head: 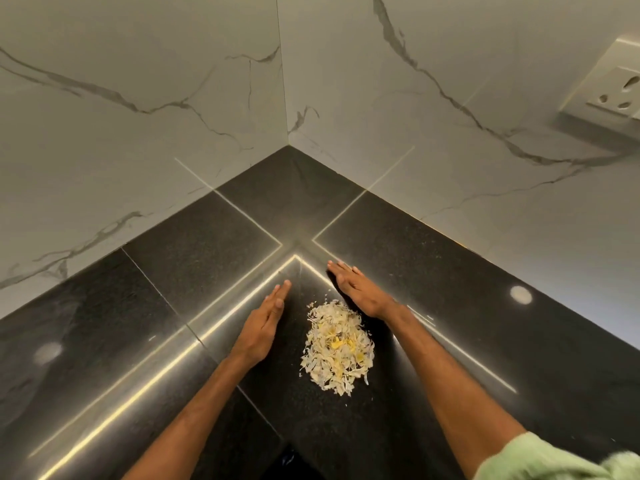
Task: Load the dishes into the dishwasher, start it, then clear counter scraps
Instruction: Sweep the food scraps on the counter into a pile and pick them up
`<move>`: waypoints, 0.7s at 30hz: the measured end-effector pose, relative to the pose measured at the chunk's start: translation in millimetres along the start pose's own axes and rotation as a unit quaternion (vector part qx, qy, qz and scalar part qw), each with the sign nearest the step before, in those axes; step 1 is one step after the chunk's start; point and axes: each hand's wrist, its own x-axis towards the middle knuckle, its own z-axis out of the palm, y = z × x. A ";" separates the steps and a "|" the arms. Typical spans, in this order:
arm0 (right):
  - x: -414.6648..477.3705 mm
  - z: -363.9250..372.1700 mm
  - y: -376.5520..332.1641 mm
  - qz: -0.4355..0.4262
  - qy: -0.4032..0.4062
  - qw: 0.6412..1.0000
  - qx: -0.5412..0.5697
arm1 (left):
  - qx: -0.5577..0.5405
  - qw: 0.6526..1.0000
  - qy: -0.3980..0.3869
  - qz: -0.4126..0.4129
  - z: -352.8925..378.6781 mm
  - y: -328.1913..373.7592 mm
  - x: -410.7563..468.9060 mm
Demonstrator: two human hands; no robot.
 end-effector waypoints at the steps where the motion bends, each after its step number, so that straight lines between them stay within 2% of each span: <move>1: 10.6 -1.2 -2.0 -0.009 -0.019 0.999 -0.024 | 0.022 1.000 0.003 0.004 -4.5 1.5 3.1; 6: 8.8 18.4 -3.7 -0.096 -0.114 0.985 -0.084 | 0.175 0.984 -0.007 0.008 -15.1 -6.7 28.9; 9: -28.1 24.8 0.6 -0.095 -0.134 0.986 -0.005 | 0.221 0.975 -0.031 0.014 -5.2 -10.3 34.2; 11: -52.3 20.0 6.0 -0.050 -0.059 0.993 0.091 | 0.225 0.972 -0.053 0.036 5.9 -7.1 30.0; 13: -75.8 18.9 11.4 -0.010 0.037 0.991 0.132 | 0.228 0.966 -0.092 0.078 19.8 -2.5 18.4; 18: -114.2 54.6 9.6 0.022 0.122 0.984 0.130 | 0.182 0.962 -0.137 0.148 42.7 0.3 -28.9; 21: -122.6 72.1 1.3 0.055 0.180 0.977 0.097 | 0.077 0.988 -0.081 0.109 41.8 -0.2 -44.0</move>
